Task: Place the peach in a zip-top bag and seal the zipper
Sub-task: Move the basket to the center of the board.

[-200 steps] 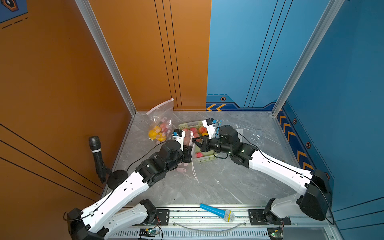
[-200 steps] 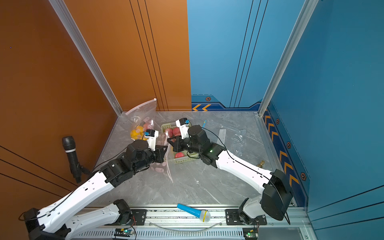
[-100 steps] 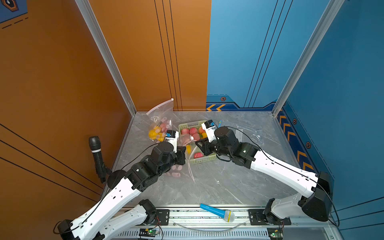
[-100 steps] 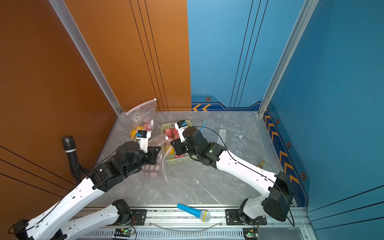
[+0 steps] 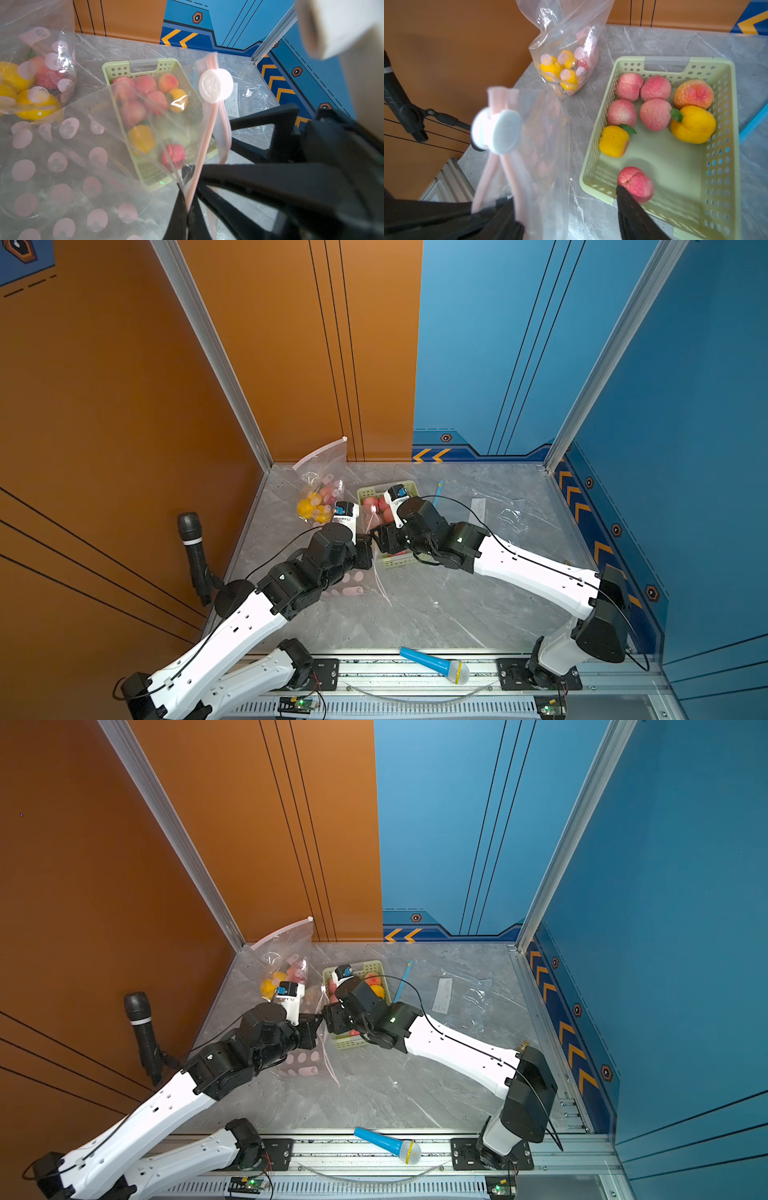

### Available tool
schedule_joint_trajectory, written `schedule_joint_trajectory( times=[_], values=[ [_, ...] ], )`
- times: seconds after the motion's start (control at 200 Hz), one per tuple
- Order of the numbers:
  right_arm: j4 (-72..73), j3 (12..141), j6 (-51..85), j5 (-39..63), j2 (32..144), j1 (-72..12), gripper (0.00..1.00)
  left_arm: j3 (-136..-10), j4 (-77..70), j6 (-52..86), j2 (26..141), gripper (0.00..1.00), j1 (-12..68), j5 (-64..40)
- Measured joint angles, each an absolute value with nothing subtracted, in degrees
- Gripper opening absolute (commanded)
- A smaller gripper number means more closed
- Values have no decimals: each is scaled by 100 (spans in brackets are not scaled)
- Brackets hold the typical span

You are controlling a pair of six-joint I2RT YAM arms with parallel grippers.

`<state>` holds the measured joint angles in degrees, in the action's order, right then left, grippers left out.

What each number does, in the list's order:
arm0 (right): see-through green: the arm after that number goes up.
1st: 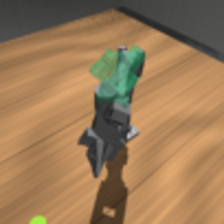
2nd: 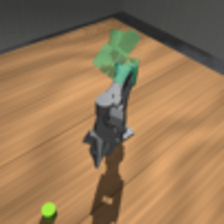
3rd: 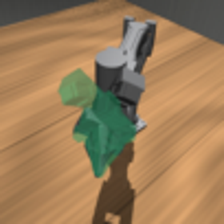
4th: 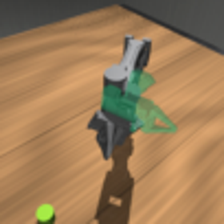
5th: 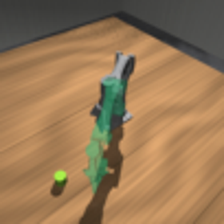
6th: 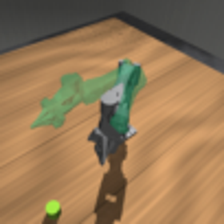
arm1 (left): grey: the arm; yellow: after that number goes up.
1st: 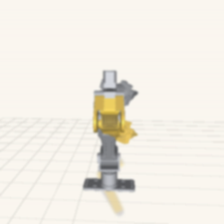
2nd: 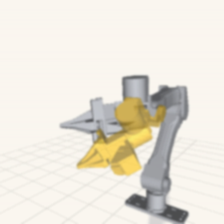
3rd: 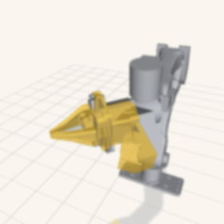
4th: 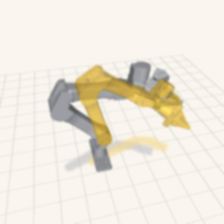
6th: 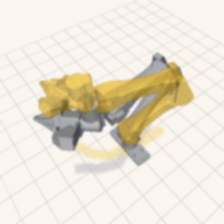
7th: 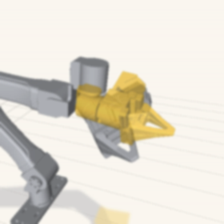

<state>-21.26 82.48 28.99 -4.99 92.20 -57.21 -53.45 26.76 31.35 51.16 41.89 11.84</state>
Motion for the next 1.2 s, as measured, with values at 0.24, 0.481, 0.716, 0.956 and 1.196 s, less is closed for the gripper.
schedule_joint_trajectory(
  times=[0.24, 0.481, 0.716, 0.956, 1.196],
  values=[
    [-2536, 8311, 2956, -838, 9581, -5743, 68, -5297, 2679, 3173, 4904, 0, 4088, 1361],
    [-2753, 8090, 2816, -1052, 9474, -5450, 73, -5315, 3223, 3085, 4528, 0, 3577, 1431],
    [-2742, 8066, 2558, -705, 9258, -5422, 84, -5380, 3590, 3089, 4440, 0, 3341, 1240],
    [-2742, 8361, 2681, -318, 9332, -5839, 91, -5363, 3476, 3201, 4654, 0, 3343, 1127],
    [-2742, 8711, 2749, -434, 9623, -6012, 95, -5323, 3282, 3304, 4801, 0, 3343, 1063]
  ],
)
